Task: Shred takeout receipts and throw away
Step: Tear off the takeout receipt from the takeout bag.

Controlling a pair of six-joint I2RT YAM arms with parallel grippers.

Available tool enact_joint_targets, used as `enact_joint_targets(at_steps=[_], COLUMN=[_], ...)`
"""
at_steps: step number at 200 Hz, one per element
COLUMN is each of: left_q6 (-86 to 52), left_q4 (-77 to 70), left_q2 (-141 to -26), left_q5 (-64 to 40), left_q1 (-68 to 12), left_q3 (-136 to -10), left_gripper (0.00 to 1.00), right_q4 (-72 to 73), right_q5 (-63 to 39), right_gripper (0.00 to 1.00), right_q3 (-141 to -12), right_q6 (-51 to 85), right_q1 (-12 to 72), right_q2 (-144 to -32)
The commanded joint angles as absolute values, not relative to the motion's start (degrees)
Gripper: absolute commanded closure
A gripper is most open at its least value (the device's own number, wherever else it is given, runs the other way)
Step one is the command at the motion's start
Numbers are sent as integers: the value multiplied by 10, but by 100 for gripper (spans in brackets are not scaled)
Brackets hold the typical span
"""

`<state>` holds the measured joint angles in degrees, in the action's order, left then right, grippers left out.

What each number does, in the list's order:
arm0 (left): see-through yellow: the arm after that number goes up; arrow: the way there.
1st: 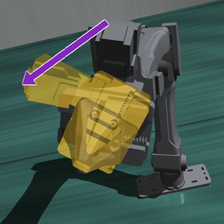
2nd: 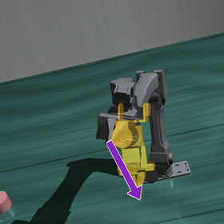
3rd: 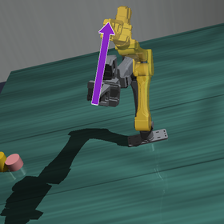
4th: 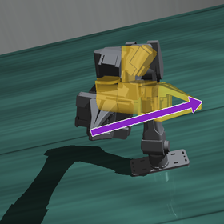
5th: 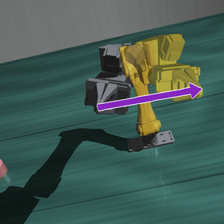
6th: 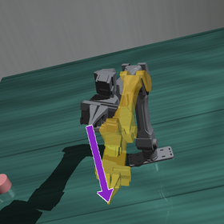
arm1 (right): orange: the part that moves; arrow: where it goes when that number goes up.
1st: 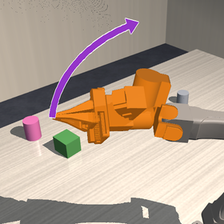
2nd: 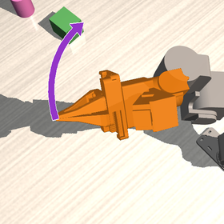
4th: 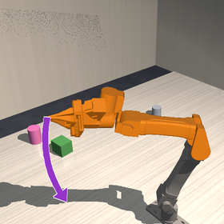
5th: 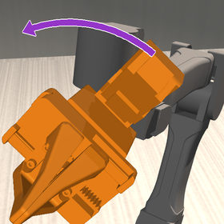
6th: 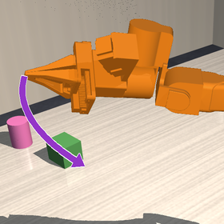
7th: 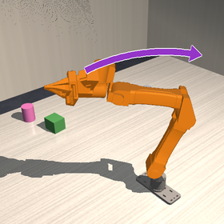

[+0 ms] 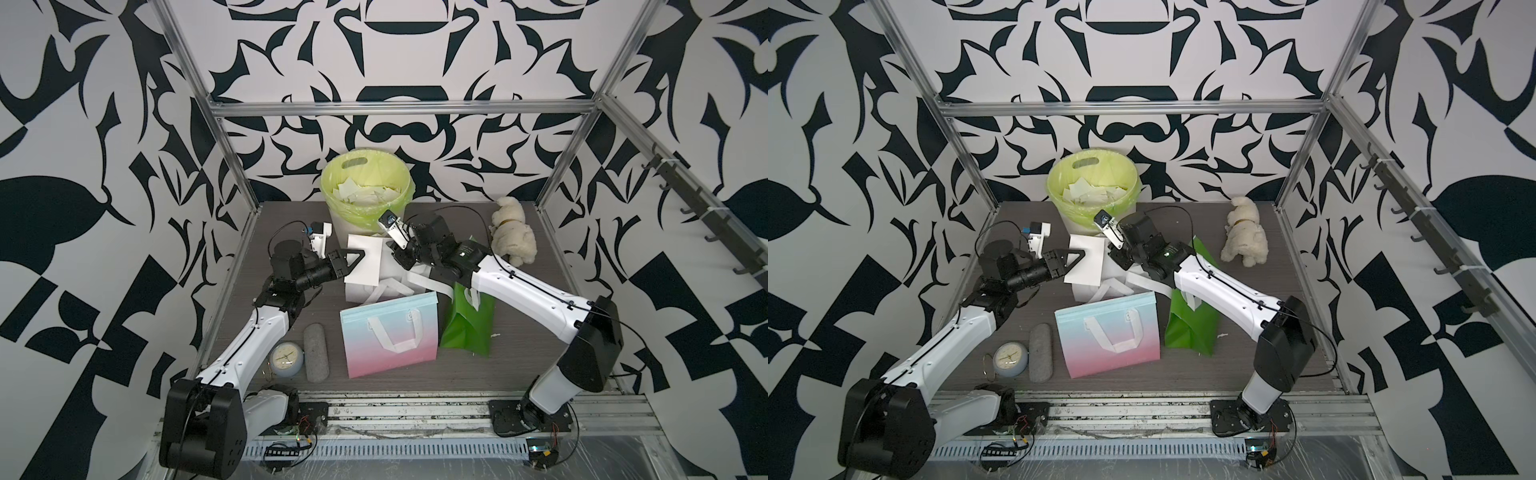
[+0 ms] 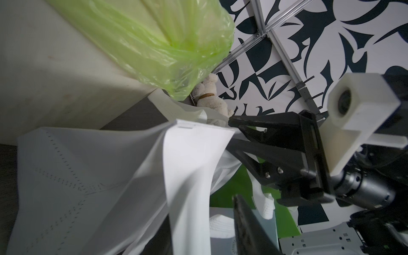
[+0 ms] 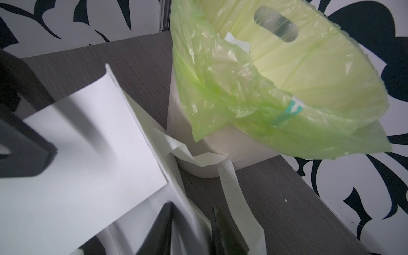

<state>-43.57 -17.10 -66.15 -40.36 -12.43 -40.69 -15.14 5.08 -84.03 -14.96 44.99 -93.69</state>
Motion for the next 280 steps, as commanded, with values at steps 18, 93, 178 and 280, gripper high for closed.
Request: enact_joint_targets(at_steps=[18,93,178,280], left_q6=[-450,-452,-425,-440], left_q4=[-172,-188,-186,-227], left_q2=[-647,-603,-579,-570], left_q5=[-407,-393,-385,-390], left_q1=[-127,-143,-143,-143], left_q3=[-411,-408,-451,-479], left_gripper=[78,100,100,100], right_q4=[-155,-155,-146,-124], right_q5=[45,64,80,73], right_gripper=[74,100,100,100], right_q3=[-841,-834,-825,-805], right_q6=[-145,-159,-152,-140], right_q1=[452,452,450,443], right_q2=[-919,-928,-939,-934])
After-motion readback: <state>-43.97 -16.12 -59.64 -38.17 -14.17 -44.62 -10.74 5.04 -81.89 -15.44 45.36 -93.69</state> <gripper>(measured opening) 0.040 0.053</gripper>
